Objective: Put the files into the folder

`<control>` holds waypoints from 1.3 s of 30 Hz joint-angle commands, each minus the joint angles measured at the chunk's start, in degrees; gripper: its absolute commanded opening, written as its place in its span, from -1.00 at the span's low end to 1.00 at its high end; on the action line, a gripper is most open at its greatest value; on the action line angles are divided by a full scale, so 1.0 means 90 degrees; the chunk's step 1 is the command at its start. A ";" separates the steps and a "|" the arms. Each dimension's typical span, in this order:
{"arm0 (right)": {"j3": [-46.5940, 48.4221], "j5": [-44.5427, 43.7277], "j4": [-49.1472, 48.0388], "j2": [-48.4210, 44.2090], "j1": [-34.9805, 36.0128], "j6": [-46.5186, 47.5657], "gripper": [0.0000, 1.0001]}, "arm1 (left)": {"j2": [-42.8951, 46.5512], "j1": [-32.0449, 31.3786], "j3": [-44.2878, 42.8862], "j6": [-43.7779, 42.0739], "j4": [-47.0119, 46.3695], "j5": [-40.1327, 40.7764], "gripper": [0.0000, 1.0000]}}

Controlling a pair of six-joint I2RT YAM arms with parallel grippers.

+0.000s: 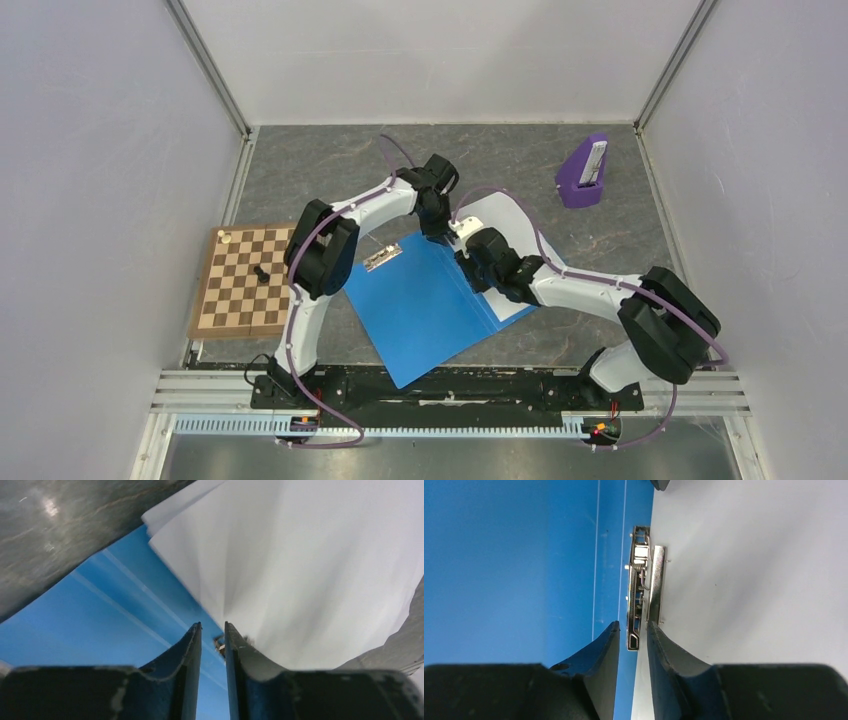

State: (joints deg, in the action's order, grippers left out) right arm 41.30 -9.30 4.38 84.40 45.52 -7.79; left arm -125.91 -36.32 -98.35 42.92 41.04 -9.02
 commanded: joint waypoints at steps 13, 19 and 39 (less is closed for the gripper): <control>0.0620 -0.0445 0.0069 0.0693 0.0290 0.0499 -0.41 | 0.4697 0.0949 0.4151 0.0808 -0.0719 0.1382 0.23; 0.0714 -0.0604 0.0211 0.0869 0.0399 0.0448 -0.46 | 0.5656 0.1072 0.5262 0.0844 -0.0929 0.1195 0.25; 0.1562 -0.0673 0.1401 0.0990 0.0191 -0.0582 -1.00 | 0.7219 0.1069 0.6562 0.0847 -0.0625 0.1149 0.53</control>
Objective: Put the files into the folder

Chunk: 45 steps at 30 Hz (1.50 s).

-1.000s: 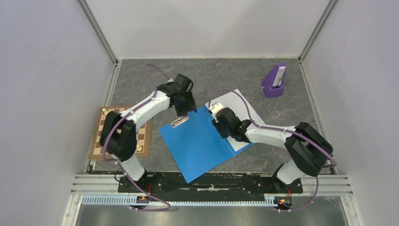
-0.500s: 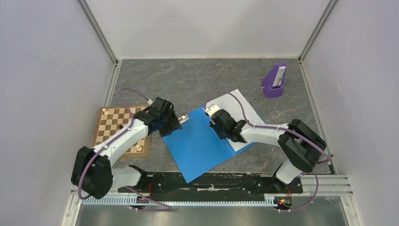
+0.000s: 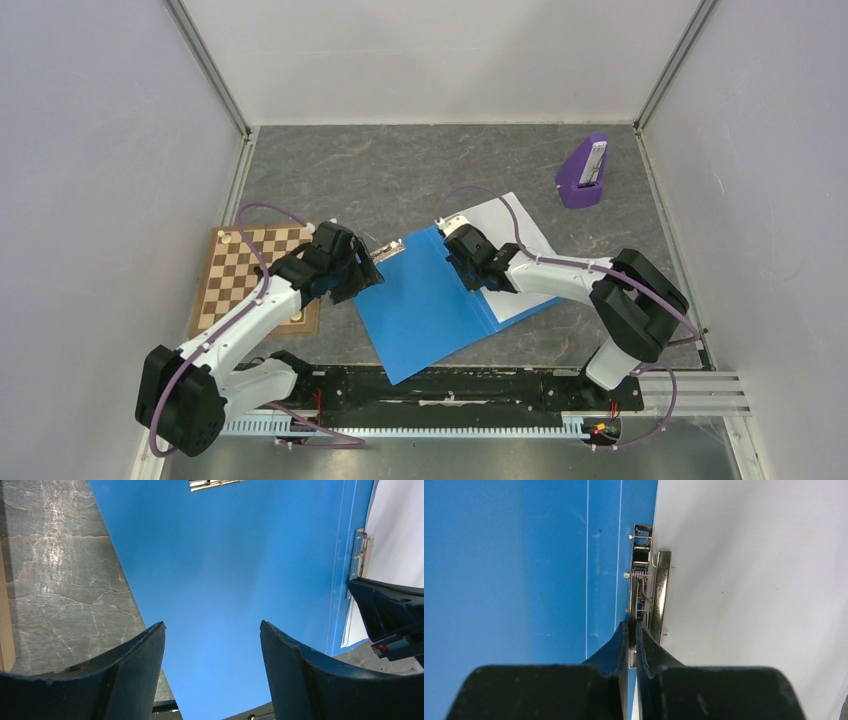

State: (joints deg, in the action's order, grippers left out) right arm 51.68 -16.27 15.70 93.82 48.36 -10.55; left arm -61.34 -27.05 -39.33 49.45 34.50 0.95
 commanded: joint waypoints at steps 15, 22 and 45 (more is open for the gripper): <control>0.0584 0.0842 0.0320 -0.0556 -0.0720 -0.0412 -1.00 | 0.0375 0.0056 0.0352 0.0111 -0.0364 -0.0404 0.62; 0.0693 0.1053 0.0319 -0.0651 -0.0854 -0.0500 -1.00 | 0.0366 0.0055 0.0406 0.0128 -0.0568 -0.0561 0.64; 0.0820 0.1261 0.0317 -0.0839 -0.1038 -0.0631 -1.00 | 0.0390 0.0069 0.0821 0.1762 -0.1146 -0.0851 0.66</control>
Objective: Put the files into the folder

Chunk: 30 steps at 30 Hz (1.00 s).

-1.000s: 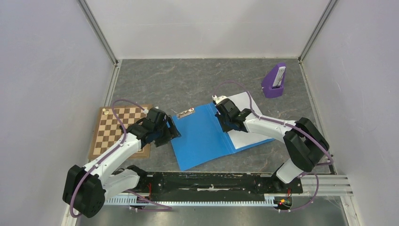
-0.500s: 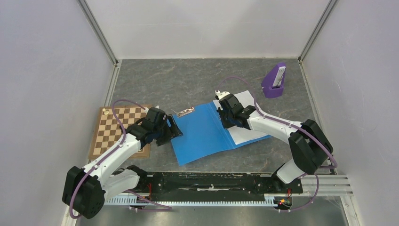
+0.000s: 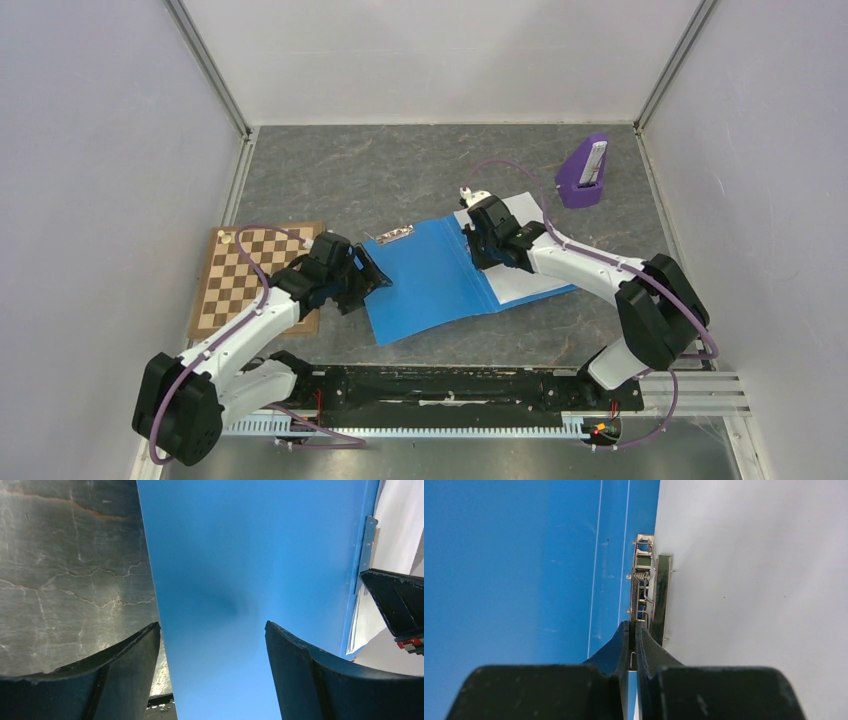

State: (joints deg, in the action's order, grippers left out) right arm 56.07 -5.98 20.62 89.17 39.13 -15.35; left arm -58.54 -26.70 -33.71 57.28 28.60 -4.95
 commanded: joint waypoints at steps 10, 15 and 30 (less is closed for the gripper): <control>0.0076 0.0184 -0.0311 -0.0469 -0.0020 -0.0140 -1.00 | 0.0343 0.0037 0.0431 0.1048 -0.1447 -0.0258 0.67; -0.0371 0.0414 -0.0679 -0.0556 -0.0007 -0.0381 -1.00 | 0.0398 0.0037 0.0068 0.0698 -0.2017 -0.0580 0.68; -0.1062 0.0645 -0.2429 -0.0059 0.0848 -0.1864 -1.00 | -0.0635 -0.0121 -0.1564 -0.0272 -0.2193 -0.1549 0.68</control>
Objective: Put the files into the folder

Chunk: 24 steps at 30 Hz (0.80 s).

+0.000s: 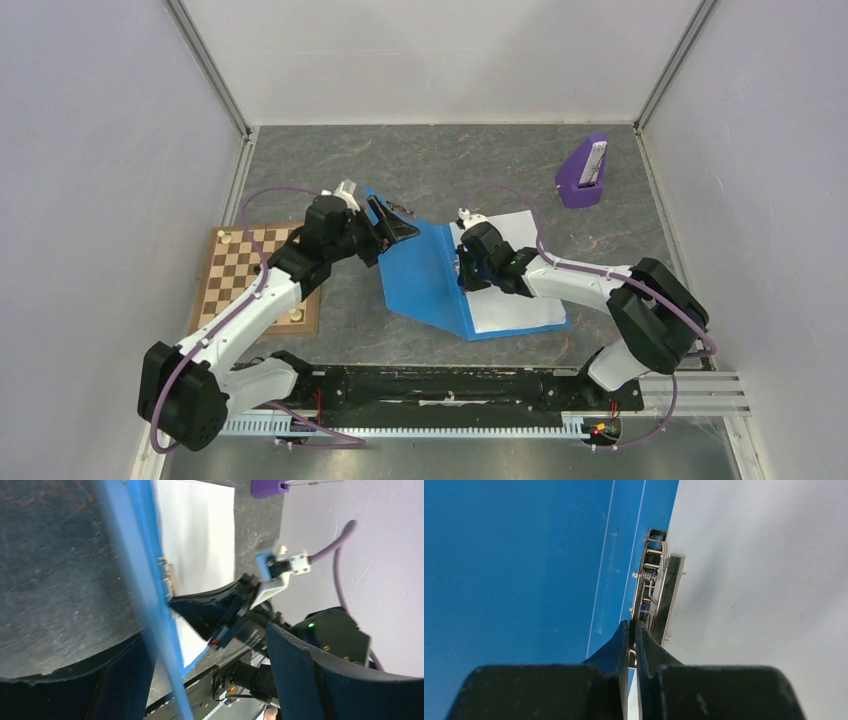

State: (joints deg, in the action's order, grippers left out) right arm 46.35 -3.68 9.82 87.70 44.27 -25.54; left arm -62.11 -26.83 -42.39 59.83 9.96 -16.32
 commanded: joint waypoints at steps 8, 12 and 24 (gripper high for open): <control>0.0105 0.0351 -0.1838 0.0349 0.0482 -0.1392 -0.87 | -0.0991 -0.0493 -0.1602 -0.0984 0.0582 0.0013 0.69; 0.0173 0.0390 -0.1860 0.0400 0.0482 -0.1405 -0.73 | -0.1311 -0.0700 -0.1889 -0.0970 0.0701 0.0181 0.69; 0.0141 0.0547 -0.2088 0.0378 0.0464 -0.1415 -0.15 | -0.1736 -0.1625 -0.3053 -0.0981 0.1736 0.1384 0.69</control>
State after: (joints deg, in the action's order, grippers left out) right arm 46.04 0.47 -5.21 91.90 48.27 -37.43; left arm -77.43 -39.90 -66.35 52.99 22.57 -8.03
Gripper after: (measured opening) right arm 0.399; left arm 0.845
